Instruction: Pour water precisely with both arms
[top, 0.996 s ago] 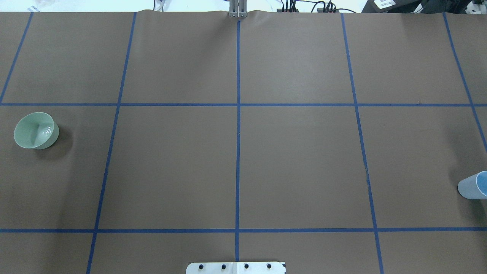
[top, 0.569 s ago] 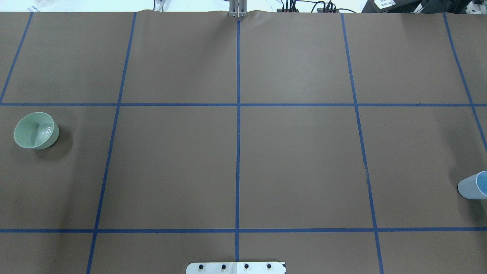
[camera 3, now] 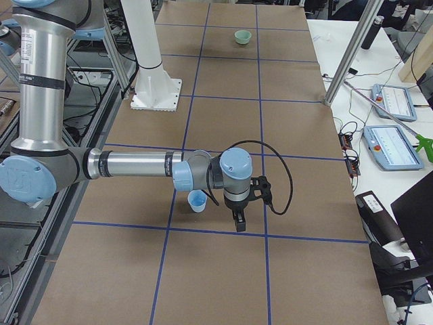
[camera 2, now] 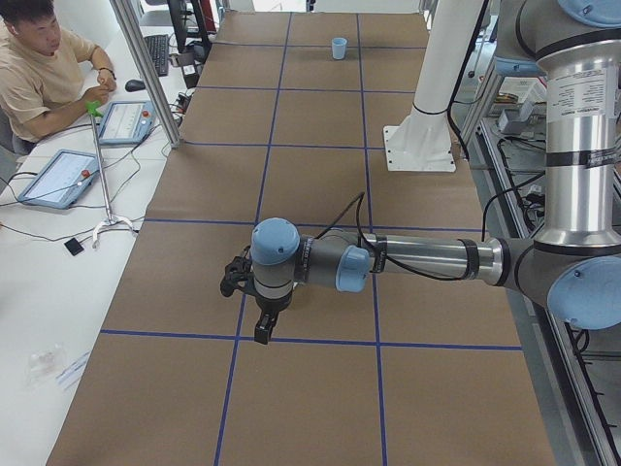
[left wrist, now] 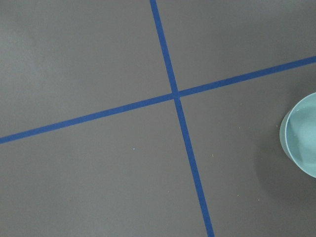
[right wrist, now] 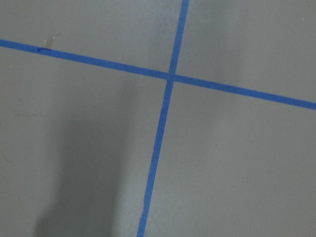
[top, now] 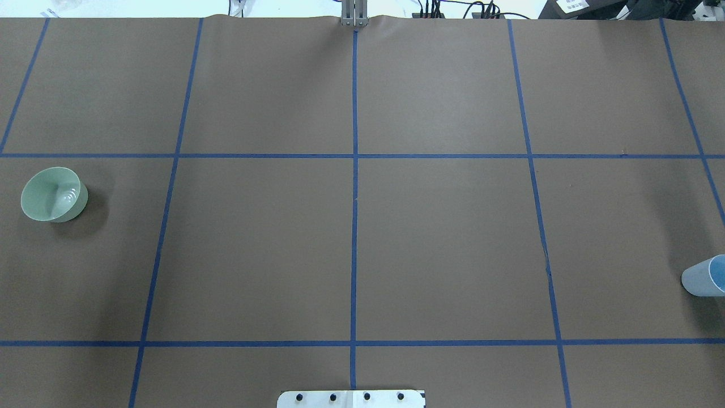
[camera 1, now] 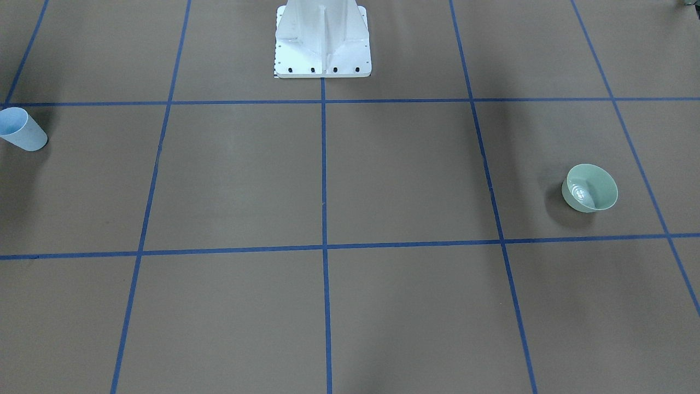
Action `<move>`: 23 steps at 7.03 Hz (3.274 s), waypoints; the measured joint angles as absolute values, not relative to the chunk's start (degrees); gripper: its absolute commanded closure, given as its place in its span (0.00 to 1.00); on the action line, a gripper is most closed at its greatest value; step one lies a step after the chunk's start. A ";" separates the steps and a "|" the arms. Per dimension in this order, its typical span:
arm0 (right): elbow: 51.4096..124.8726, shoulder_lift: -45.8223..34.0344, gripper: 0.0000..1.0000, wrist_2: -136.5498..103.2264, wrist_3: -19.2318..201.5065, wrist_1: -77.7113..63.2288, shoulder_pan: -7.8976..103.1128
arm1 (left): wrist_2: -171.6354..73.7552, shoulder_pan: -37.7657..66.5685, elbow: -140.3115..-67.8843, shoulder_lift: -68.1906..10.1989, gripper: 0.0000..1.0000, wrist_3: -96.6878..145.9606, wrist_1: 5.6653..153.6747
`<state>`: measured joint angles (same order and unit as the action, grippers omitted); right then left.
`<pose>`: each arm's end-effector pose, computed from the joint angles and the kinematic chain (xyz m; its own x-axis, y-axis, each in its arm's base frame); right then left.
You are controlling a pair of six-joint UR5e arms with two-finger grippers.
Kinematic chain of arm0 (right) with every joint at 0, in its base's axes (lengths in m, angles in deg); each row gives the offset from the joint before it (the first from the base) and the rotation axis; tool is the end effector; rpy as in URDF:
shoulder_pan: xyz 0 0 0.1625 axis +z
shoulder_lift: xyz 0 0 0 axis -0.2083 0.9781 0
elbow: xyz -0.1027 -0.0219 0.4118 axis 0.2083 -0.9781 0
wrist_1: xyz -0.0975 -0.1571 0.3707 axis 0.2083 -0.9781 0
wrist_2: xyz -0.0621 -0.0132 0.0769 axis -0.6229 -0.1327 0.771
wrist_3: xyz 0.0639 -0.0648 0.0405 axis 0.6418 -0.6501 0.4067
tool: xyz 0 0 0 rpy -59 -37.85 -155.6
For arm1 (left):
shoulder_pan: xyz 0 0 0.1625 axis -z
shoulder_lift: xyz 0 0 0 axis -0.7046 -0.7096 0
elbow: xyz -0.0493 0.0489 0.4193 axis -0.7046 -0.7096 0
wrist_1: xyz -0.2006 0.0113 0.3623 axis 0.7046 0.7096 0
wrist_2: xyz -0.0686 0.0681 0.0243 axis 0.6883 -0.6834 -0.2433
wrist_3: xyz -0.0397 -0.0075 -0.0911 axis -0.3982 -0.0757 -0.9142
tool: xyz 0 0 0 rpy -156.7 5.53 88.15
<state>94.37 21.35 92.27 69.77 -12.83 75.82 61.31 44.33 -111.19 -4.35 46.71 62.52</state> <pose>0.0498 -0.4529 0.6262 0.7330 -0.2241 0.6422 0.0995 0.9693 0.2247 -0.0598 -0.4683 0.6169 0.7355 0.2751 -0.6192 -0.1098 0.9502 0.2918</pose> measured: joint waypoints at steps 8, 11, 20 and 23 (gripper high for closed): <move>92.93 22.02 0.00 93.07 69.91 -3.88 75.78 | 63.62 32.54 -105.56 -6.90 0.00 30.00 87.01; 92.81 22.14 0.00 93.01 69.83 -3.80 75.78 | 60.29 26.09 -98.65 -7.16 0.00 18.18 95.40; 92.69 22.65 0.00 92.87 69.82 -3.80 75.78 | 53.62 16.66 -96.95 -8.28 1.00 7.65 103.13; 92.54 22.94 0.00 93.02 69.84 -3.80 75.81 | 57.48 16.69 -99.82 -13.81 1.00 4.67 99.40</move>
